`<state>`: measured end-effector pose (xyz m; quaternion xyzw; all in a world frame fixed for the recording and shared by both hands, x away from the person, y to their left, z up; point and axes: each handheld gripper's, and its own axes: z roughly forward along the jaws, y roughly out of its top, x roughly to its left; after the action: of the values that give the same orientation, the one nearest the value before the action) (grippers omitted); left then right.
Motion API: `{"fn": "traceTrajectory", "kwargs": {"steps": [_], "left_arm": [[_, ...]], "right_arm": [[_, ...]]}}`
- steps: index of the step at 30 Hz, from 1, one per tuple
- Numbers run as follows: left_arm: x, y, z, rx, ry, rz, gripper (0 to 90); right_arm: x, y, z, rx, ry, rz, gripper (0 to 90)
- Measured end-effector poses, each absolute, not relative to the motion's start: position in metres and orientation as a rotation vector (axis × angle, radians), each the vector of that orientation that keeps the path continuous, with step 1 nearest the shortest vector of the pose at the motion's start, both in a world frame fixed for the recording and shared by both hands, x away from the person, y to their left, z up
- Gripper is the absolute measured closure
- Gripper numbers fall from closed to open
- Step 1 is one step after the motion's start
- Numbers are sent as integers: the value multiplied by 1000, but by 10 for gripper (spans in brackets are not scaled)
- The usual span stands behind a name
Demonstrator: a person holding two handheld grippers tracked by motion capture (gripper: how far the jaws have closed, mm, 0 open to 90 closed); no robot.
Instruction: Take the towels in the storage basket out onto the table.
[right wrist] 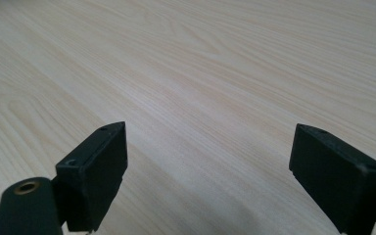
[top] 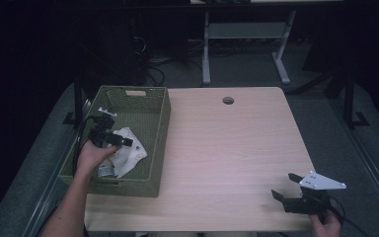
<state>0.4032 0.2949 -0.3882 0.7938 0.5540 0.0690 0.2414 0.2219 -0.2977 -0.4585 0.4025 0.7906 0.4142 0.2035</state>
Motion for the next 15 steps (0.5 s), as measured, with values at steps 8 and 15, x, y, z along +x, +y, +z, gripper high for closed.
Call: {"fn": "traceTrajectory", "kwargs": {"steps": [8, 15], "left_arm": [[412, 288, -404, 2298, 1608, 200, 275], [414, 280, -415, 2414, 1614, 233, 342]], "right_arm": [[221, -297, -458, 1112, 2203, 1173, 140], [221, -296, -458, 1111, 2204, 1182, 140]]}}
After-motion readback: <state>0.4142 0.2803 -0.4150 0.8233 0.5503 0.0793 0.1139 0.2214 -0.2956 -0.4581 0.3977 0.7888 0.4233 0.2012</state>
